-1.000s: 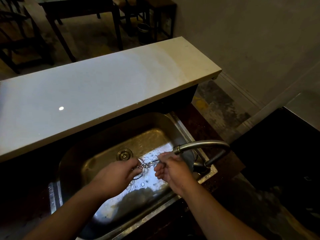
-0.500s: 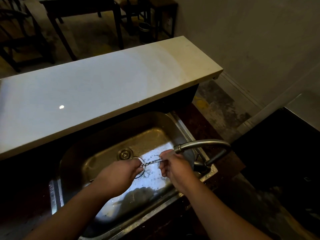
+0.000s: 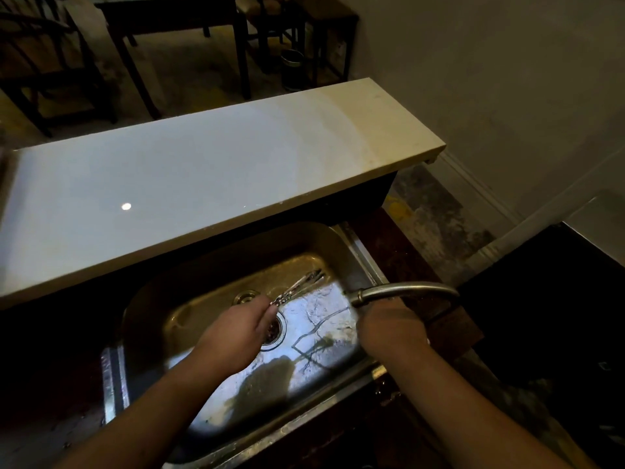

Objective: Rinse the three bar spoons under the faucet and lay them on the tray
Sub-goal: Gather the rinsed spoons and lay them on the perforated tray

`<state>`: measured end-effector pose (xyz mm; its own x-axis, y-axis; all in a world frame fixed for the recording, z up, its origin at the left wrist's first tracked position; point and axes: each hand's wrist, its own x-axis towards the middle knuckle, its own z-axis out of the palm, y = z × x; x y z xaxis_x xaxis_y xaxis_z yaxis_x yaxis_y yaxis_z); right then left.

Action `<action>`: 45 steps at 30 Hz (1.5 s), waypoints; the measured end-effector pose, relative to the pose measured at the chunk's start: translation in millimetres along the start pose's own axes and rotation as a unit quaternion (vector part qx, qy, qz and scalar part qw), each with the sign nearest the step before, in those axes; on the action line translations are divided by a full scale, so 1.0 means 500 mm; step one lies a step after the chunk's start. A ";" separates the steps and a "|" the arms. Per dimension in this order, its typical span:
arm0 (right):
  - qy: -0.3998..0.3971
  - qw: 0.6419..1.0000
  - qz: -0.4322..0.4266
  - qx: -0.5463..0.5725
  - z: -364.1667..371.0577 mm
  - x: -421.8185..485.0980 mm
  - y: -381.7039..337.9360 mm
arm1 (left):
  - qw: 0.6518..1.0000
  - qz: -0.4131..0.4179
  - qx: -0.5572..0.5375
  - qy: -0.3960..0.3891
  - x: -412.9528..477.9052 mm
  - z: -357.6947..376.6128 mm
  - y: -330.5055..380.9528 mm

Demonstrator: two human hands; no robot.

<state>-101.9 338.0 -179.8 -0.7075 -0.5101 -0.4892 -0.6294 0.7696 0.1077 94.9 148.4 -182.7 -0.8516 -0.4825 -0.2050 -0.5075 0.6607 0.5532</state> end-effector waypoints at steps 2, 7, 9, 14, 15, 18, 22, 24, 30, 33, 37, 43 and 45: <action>-0.017 0.999 0.023 0.025 -0.008 -0.013 -0.012 | 0.999 -0.025 -0.035 0.027 0.002 -0.002 0.004; 0.025 0.966 -0.129 0.224 -0.022 -0.072 -0.115 | 0.929 -0.105 -0.339 0.100 0.013 -0.019 0.054; -0.011 0.915 -0.175 0.363 -0.054 -0.087 -0.183 | 0.894 -0.113 -0.411 0.138 0.023 -0.050 0.075; 0.014 0.793 -0.216 0.569 -0.215 -0.109 -0.299 | 0.830 -0.081 -0.516 0.194 0.026 -0.215 0.138; 0.031 0.780 -0.221 0.584 -0.255 -0.111 -0.310 | 0.832 -0.073 -0.514 0.198 0.026 -0.255 0.153; 0.052 0.752 -0.271 0.598 -0.410 -0.139 -0.343 | 0.849 -0.044 -0.470 0.239 0.012 -0.412 0.201; 0.080 0.708 -0.364 0.600 -0.624 -0.209 -0.367 | 0.846 0.019 -0.451 0.283 -0.024 -0.624 0.275; 0.091 0.687 -0.404 0.597 -0.723 -0.251 -0.365 | 0.860 0.042 -0.409 0.302 -0.050 -0.724 0.316; 0.141 0.623 -0.501 0.584 -0.953 -0.367 -0.331 | 0.892 0.102 -0.261 0.356 -0.148 -0.966 0.406; 0.159 0.594 -0.531 0.583 -1.022 -0.403 -0.324 | 0.878 0.122 -0.251 0.390 -0.177 -1.030 0.449; 0.170 0.564 -0.564 0.579 -1.083 -0.442 -0.319 | 0.852 0.138 -0.292 0.412 -0.203 -1.084 0.497; 0.134 0.565 -0.581 0.570 -1.114 -0.457 -0.314 | 0.850 0.139 -0.317 0.398 -0.242 -1.107 0.517; 0.137 0.568 -0.580 0.568 -1.110 -0.459 -0.314 | 0.851 0.138 -0.318 0.393 -0.249 -1.105 0.515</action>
<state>-19.2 120.8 395.9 -0.1507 -0.8477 0.5086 -0.2189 -0.4731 -0.8534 142.9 61.0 431.5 -0.4478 -0.7609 0.4695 0.0852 0.4864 0.8696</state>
